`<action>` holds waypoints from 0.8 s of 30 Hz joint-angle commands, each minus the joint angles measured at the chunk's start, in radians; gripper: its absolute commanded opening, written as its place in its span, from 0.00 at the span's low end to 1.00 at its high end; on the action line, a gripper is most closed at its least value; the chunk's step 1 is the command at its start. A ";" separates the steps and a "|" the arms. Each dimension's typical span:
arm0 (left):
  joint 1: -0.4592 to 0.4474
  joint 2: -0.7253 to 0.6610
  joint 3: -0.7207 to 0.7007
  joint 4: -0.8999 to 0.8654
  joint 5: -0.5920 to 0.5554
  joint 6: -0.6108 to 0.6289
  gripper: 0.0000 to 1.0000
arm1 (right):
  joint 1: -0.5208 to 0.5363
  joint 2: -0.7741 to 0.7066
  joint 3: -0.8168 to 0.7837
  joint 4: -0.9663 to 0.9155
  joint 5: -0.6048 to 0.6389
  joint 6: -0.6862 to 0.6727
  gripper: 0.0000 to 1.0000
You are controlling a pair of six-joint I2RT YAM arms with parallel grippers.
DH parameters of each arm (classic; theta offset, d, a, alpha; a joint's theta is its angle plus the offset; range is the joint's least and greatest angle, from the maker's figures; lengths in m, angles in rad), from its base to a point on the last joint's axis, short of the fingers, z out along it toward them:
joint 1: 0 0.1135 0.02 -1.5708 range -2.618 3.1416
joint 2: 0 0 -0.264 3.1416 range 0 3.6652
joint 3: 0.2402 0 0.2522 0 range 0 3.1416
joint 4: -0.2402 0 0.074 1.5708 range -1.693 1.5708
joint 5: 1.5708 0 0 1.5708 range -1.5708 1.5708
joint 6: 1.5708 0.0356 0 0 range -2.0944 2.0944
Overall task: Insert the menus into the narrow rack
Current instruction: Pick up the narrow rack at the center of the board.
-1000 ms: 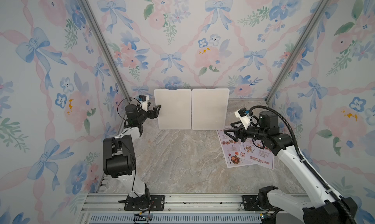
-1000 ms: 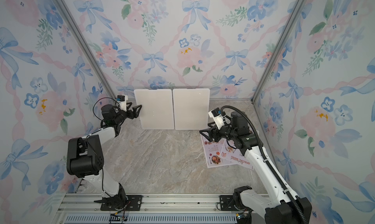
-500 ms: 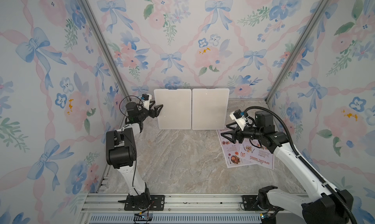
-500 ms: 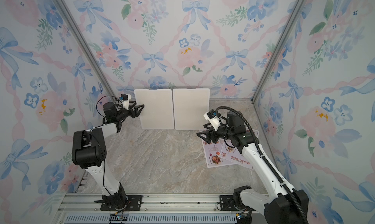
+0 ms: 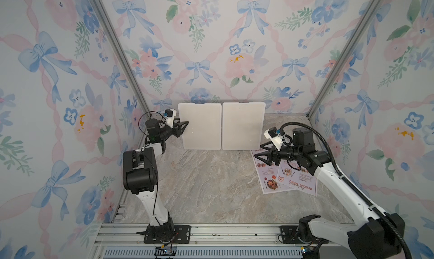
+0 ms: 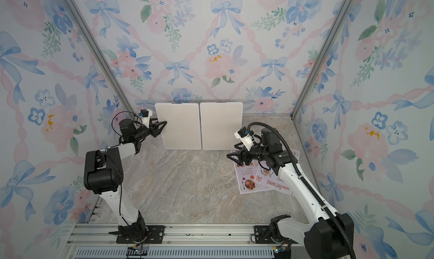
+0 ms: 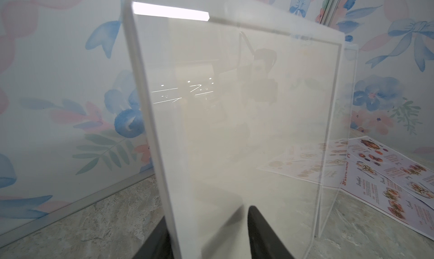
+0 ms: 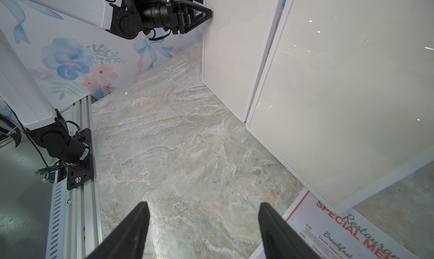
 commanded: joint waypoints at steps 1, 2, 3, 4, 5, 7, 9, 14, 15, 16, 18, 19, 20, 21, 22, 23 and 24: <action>0.004 -0.090 -0.051 0.035 0.040 -0.027 0.47 | -0.006 0.017 0.020 0.021 -0.006 -0.012 0.75; 0.004 -0.107 -0.065 0.037 0.048 -0.036 0.46 | -0.009 0.024 0.018 0.028 -0.006 -0.009 0.75; 0.004 -0.121 -0.076 0.038 0.054 -0.044 0.46 | -0.011 0.028 0.017 0.033 -0.006 -0.008 0.75; 0.005 -0.131 -0.086 0.039 0.059 -0.048 0.44 | -0.013 0.035 0.017 0.036 -0.008 -0.008 0.75; 0.004 -0.141 -0.095 0.040 0.062 -0.054 0.43 | -0.014 0.038 0.016 0.040 -0.008 -0.006 0.75; 0.005 -0.158 -0.109 0.040 0.075 -0.069 0.42 | -0.014 0.045 0.012 0.047 -0.013 -0.002 0.74; 0.002 -0.169 -0.118 0.043 0.085 -0.081 0.42 | -0.014 0.047 0.008 0.055 -0.014 0.000 0.74; -0.012 -0.130 -0.103 0.045 0.127 -0.095 0.39 | -0.018 0.044 0.011 0.052 -0.014 0.001 0.72; -0.015 -0.124 -0.102 0.045 0.126 -0.094 0.39 | -0.018 0.042 0.013 0.047 -0.014 0.001 0.71; -0.016 -0.118 -0.103 0.046 0.125 -0.093 0.38 | -0.018 0.040 0.016 0.043 -0.014 0.000 0.71; -0.017 -0.117 -0.110 0.047 0.115 -0.090 0.33 | -0.017 0.032 0.018 0.036 -0.012 0.001 0.71; -0.014 -0.122 -0.116 0.049 0.110 -0.088 0.30 | -0.018 0.027 0.017 0.034 -0.012 0.001 0.71; -0.013 -0.124 -0.123 0.053 0.107 -0.085 0.26 | -0.019 0.025 0.015 0.032 -0.012 0.002 0.71; -0.009 -0.130 -0.129 0.053 0.106 -0.085 0.23 | -0.019 0.021 0.014 0.031 -0.012 0.002 0.71; -0.003 -0.138 -0.135 0.055 0.102 -0.086 0.18 | -0.019 0.019 0.014 0.028 -0.010 0.002 0.71; 0.003 -0.148 -0.144 0.057 0.099 -0.087 0.15 | -0.019 0.017 0.013 0.025 -0.011 0.002 0.71; 0.009 -0.158 -0.155 0.061 0.098 -0.088 0.14 | -0.019 0.017 0.015 0.023 -0.010 0.002 0.71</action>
